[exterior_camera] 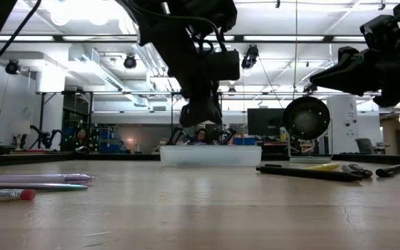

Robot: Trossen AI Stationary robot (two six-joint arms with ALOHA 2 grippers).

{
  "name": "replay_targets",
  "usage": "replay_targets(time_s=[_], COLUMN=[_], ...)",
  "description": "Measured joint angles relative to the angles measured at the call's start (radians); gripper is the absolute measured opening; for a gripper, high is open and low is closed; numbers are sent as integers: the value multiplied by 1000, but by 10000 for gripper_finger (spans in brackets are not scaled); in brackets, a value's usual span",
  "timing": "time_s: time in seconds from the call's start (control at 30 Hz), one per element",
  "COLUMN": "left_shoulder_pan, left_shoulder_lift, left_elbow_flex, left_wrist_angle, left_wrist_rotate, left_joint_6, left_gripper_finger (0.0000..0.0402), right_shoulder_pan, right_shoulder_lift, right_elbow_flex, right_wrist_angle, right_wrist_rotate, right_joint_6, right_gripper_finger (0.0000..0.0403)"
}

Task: Pick & place school supplies into a supply box
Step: Put the purple pen into the black box

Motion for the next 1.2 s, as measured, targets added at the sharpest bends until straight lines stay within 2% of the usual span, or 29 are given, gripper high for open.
replay_targets(time_s=[0.6, 1.07, 1.13, 1.2], left_shoulder_pan=[-88, -211, -229, -243], left_shoulder_lift=[-1, -2, -2, -2], left_elbow_flex=[0, 88, 96, 106], left_wrist_angle=[-255, -581, -606, -621], left_wrist_rotate=[-1, 4, 41, 128], left_joint_6=[-268, -654, -699, -723], left_gripper_finger=[61, 61, 61, 61], right_shoulder_pan=[0, 0, 0, 0], right_shoulder_lift=[0, 0, 0, 0], right_elbow_flex=[0, 0, 0, 0], right_wrist_angle=[0, 0, 0, 0], right_wrist_rotate=[0, 0, 0, 0], right_joint_6=[1, 0, 0, 0], right_gripper_finger=[68, 68, 68, 68])
